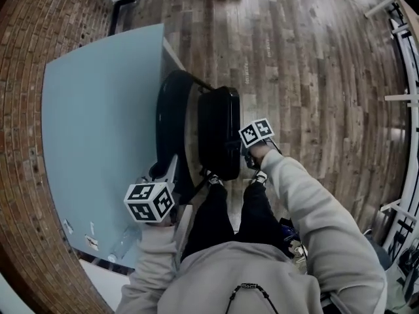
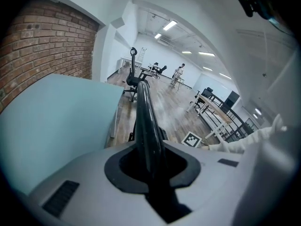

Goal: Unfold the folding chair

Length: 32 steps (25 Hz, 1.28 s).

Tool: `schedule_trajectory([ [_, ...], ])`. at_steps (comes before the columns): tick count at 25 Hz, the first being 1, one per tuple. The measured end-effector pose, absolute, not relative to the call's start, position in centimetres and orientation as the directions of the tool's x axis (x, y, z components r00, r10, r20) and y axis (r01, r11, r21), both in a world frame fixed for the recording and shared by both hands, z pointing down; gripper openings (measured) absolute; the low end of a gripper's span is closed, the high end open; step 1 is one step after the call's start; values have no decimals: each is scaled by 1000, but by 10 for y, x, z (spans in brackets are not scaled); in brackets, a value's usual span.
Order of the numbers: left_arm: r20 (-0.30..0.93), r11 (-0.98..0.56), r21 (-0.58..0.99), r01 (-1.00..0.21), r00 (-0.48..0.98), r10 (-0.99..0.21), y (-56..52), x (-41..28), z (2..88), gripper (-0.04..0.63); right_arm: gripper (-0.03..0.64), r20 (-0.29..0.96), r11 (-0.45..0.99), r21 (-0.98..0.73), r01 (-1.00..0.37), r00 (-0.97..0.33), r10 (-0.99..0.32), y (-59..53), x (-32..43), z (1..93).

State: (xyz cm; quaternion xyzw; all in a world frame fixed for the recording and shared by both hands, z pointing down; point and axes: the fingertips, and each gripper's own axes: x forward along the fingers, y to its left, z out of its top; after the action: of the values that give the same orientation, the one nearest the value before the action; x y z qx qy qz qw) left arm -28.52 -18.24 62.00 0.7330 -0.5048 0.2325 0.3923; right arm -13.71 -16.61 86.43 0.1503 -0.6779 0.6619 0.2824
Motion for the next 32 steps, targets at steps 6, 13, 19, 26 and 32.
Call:
schedule_trajectory([
  [6,726,-198,357,-913,405,-555,-179,-226,640,75,147,423,77,-906,-416,-894,146,-158,-31,904],
  [13,705,-180,431,-884,455,-545,-174,-204,680,77,153,232,100,-971,-219,-962,144,-149,59,975],
  [19,677,-154,499,-853,495,-545,-168,-193,720,91,158,76,86,-994,-63,-985,154,-136,120,1049],
  [26,644,-148,560,-815,540,-541,-171,-194,755,91,161,-58,86,-994,71,-987,150,-138,159,1100],
  [32,629,-137,586,-798,555,-543,-169,-196,783,95,166,-147,87,-984,158,-982,116,-132,189,1141],
])
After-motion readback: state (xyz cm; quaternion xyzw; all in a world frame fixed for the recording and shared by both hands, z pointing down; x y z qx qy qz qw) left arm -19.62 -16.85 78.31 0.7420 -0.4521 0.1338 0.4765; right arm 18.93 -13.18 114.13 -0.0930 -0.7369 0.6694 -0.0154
